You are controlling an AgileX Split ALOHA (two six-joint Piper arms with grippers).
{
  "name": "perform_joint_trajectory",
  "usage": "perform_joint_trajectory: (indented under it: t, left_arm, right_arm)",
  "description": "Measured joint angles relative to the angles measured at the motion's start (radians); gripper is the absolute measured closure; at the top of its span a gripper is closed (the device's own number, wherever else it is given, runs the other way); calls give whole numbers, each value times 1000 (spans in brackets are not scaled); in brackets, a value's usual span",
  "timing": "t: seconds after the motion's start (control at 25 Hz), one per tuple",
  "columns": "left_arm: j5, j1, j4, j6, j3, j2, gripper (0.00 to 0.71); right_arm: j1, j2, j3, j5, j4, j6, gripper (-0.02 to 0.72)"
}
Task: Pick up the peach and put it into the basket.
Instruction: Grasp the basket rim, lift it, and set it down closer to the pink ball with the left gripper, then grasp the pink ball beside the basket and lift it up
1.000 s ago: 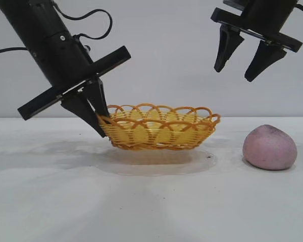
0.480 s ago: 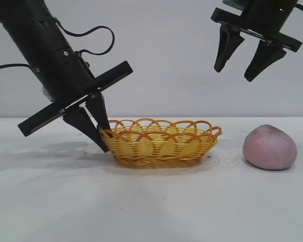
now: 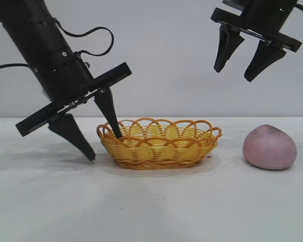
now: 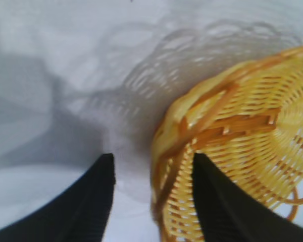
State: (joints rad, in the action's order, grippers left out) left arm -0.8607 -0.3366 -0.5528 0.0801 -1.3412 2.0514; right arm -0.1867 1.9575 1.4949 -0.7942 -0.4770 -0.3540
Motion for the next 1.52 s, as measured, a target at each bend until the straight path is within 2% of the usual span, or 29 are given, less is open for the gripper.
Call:
perform_joint_trajectory:
  t: [0.04,0.08,0.28,0.48,0.76,0.88,1.12,1.28,1.4,1.52]
  left_arm:
    - [-23,0,30,0,-23,-2,212]
    - [-42,0,61,0,-47,-2,171]
    - [-126,0,190,0,-170,-2,186]
    - [-193,0,382,0,-290,-2,186]
    - [-257,5,643,-32,-328,-2,186]
    - [-262,44,657,-44,-328,-2,186]
    - [-338,167,656,-48,-328,-2,186]
    - [-346,235,651,-50,-325,-4,186]
    - [-349,257,641,-50,-294,-32,186]
    - [-354,259,625,-50,-252,-87,186]
  right_arm:
    - [0,0,0,0,0,0,260]
    - [0,0,0,0,0,0,260]
    - [0,0,0,-9,0,0,260]
    - [0,0,0,-24,0,0,260]
    - [0,0,0,-26,0,0,260]
    - [0,0,0,-26,0,0,260]
    - [0,0,0,-26,0,0,260]
    - [0,0,0,-26,0,0,260]
    - [0,0,0,-26,0,0,260]
    - [0,0,0,-27,0,0,260]
